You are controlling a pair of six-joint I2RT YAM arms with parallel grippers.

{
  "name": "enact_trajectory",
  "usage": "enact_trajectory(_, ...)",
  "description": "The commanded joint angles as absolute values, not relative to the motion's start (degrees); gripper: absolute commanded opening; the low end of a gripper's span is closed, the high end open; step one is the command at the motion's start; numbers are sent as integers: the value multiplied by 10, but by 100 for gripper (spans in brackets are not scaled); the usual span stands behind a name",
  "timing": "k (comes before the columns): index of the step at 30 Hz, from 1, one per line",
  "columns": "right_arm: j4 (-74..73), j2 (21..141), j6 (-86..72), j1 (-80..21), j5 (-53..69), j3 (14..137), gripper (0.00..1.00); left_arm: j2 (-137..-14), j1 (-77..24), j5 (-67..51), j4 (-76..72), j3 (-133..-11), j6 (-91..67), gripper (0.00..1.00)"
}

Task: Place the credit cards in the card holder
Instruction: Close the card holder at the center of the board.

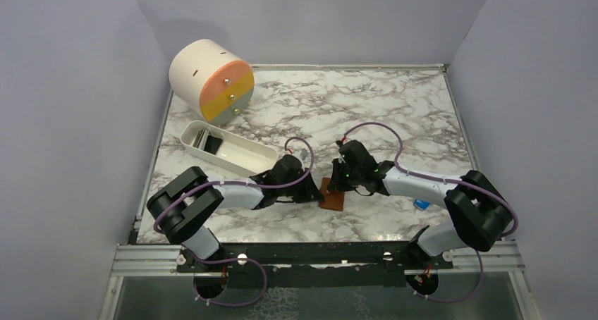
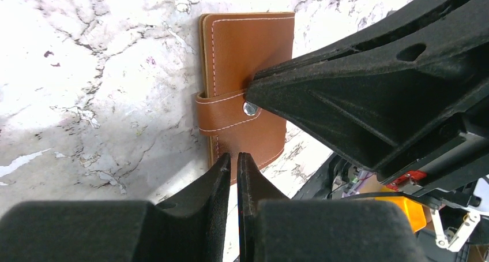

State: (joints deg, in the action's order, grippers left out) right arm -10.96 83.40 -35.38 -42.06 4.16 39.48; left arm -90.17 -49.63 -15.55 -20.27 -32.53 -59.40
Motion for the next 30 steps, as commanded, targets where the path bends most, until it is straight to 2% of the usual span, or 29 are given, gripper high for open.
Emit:
enact_trajectory(1,-128,829,-354,-423,25,373,1,-880,-499,-126,-195,-337,-613,13)
enact_trajectory(11,-125,826,-356,-424,29,371,1,-907,-499,-124,-191,-383,-599,4)
enact_trajectory(30,-112,826,-362,-424,42,357,1,-959,-499,-116,-190,-386,-578,1)
